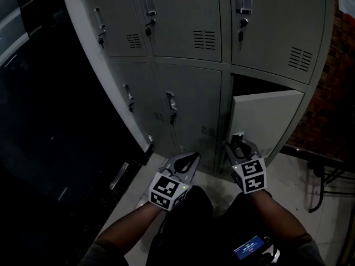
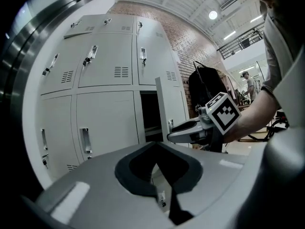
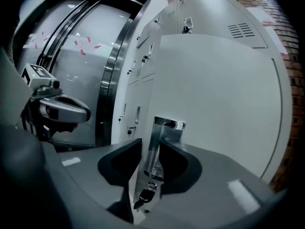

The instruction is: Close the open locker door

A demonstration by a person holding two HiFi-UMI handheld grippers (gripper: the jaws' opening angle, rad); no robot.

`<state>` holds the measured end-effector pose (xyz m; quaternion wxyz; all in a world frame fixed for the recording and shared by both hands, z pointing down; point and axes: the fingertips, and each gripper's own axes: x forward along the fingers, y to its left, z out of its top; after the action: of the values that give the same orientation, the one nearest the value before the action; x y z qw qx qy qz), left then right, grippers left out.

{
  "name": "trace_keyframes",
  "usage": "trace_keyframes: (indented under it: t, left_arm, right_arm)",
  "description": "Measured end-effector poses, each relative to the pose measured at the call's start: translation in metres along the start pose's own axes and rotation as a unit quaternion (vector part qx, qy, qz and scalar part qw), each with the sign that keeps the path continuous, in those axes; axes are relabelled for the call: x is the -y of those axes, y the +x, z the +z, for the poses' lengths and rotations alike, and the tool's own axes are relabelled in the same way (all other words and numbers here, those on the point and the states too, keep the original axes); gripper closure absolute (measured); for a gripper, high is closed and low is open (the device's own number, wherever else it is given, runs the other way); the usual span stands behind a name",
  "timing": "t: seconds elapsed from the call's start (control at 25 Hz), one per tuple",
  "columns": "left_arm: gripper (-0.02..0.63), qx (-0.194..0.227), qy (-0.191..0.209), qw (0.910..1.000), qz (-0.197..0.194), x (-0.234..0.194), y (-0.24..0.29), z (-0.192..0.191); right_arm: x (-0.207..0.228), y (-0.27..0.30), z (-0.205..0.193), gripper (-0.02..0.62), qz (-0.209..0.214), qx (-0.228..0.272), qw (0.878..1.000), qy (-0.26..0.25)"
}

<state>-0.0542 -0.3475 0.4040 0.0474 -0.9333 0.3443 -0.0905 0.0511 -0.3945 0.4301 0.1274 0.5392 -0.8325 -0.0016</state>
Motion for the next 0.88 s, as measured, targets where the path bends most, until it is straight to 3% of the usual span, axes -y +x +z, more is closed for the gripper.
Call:
trace_keyframes:
  t: [0.48,0.64,0.72,0.88]
  left_arm:
    - [0.604,0.002,-0.021,0.9993,0.031,-0.023,-0.004,-0.004]
    - [0.604,-0.008,-0.012,0.9990,0.041,-0.029,0.003,-0.015]
    - [0.604,-0.017,0.011,0.9985,0.051,-0.032,0.009,-0.019]
    - [0.604,-0.048,0.107,0.9910,0.065,-0.029,0.022,-0.024]
  right_arm:
    - [0.019,0.040,0.004,0.491,-0.024,-0.003,1.000,0.013]
    - [0.025,0.049,0.005,0.497,-0.028,-0.004,0.999,0.016]
    - [0.030,0.052,0.005,0.508,-0.034,-0.004,0.999,0.018]
    - [0.040,0.062,0.005,0.543,-0.045,-0.004,0.999,0.026]
